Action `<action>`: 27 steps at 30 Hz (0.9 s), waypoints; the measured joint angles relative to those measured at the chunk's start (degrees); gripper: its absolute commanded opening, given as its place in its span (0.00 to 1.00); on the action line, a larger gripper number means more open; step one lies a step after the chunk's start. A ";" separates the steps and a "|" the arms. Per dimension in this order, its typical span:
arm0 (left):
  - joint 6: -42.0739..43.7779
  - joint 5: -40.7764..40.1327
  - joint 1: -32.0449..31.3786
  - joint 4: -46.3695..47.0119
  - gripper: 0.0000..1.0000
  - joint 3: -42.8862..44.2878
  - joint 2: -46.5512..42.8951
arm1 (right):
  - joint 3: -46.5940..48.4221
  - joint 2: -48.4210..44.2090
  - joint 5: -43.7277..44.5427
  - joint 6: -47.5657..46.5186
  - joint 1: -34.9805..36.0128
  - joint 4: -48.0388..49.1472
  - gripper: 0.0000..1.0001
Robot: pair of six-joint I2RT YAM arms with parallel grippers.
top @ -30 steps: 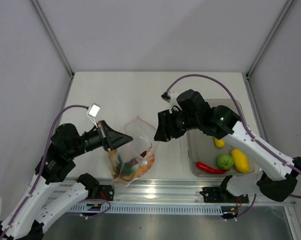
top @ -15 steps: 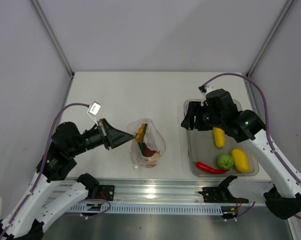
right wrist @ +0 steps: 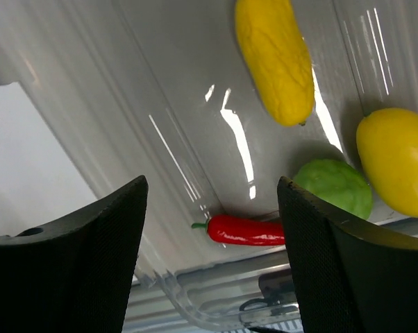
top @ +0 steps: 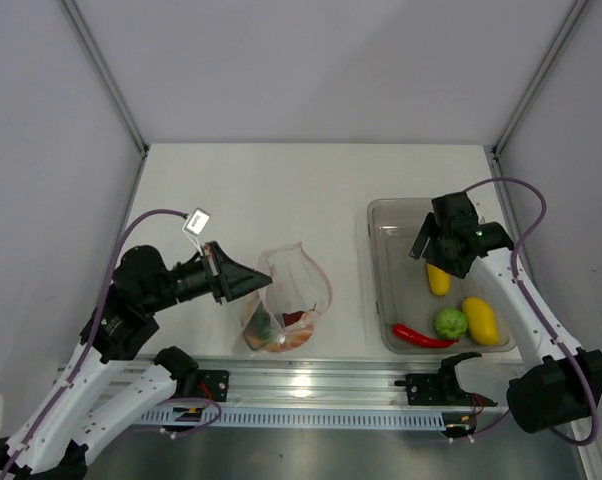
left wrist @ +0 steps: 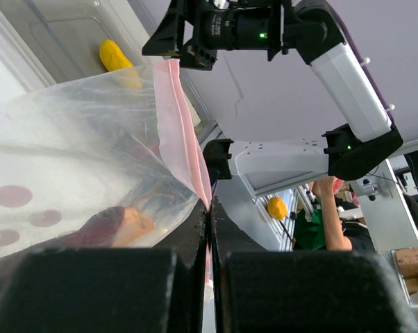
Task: Place the food in the zip-top bag and seal the zipper
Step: Pick up the fake fruit from the bin.
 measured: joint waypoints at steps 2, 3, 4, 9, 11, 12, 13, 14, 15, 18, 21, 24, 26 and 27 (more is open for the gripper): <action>-0.20 0.44 0.00 1.05 0.01 -0.52 0.13 | -1.40 0.42 1.03 0.72 -0.55 1.11 0.77; -0.37 0.66 0.00 1.73 0.01 -0.90 0.24 | -1.99 0.74 1.49 0.87 -1.01 1.66 0.77; -0.55 0.94 0.00 2.36 0.00 -1.27 0.39 | -2.49 1.27 1.88 0.96 -1.40 2.16 0.77; -1.81 2.54 0.00 5.27 0.01 -3.28 1.05 | -4.52 6.12 2.51 1.07 -5.03 5.66 0.79; -1.97 3.02 0.00 5.66 0.01 -3.56 1.20 | -5.62 7.96 2.58 1.11 -6.32 7.04 0.82; -1.99 3.15 0.00 5.73 0.00 -3.58 1.22 | -6.23 8.79 2.69 1.09 -6.93 7.87 0.83; -2.08 3.26 0.00 5.84 0.01 -3.58 1.20 | -6.88 9.57 2.75 1.07 -7.63 8.68 0.83; -2.21 3.32 0.00 5.86 0.00 -3.58 1.18 | -7.52 10.32 2.73 1.09 -8.33 9.46 0.84; -2.27 3.37 0.00 5.86 0.01 -3.58 1.16 | -8.09 11.04 2.71 1.07 -8.96 10.27 0.87; -2.32 3.56 0.00 5.84 0.01 -3.58 1.16 | -9.53 13.77 2.67 1.05 -10.14 12.41 0.87; -2.32 3.56 0.00 5.84 0.01 -3.58 1.07 | -10.58 16.31 2.14 0.98 -10.36 14.40 0.87; -2.32 3.56 0.00 5.81 0.01 -3.58 0.92 | -11.06 18.36 1.31 0.59 -10.36 15.72 0.85; -2.34 3.58 0.00 5.81 0.01 -3.58 0.92 | -11.10 19.76 0.81 0.37 -10.36 16.52 0.82; -2.36 3.58 0.00 5.81 0.01 -3.58 0.92 | -11.17 20.24 0.55 0.15 -10.38 16.87 0.80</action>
